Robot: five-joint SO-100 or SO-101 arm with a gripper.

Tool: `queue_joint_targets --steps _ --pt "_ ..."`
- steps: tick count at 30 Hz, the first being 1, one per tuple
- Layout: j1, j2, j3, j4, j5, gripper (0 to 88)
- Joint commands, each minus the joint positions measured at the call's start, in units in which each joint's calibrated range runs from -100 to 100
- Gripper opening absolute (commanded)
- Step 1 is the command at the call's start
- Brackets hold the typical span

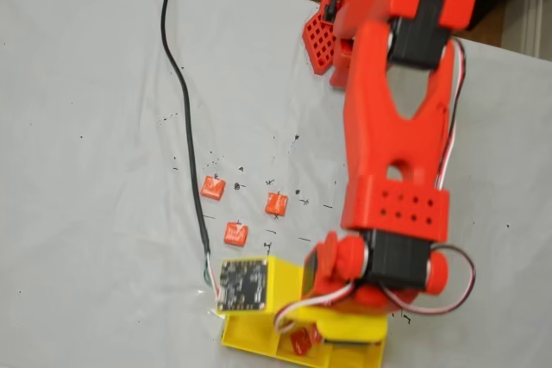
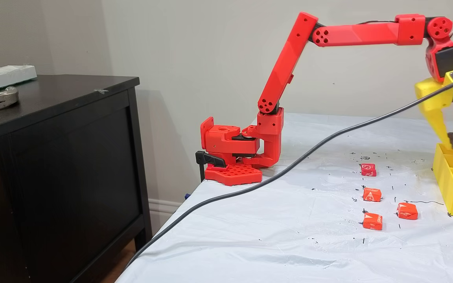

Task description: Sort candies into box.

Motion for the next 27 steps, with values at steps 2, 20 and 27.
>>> queue_joint_targets --steps 2,20,27 --pt "-2.50 -22.78 18.23 3.22 4.59 0.2" --pt "-5.31 -24.98 38.80 1.42 2.30 24.6" --pt "-6.58 -24.56 42.99 -2.67 3.32 30.4"
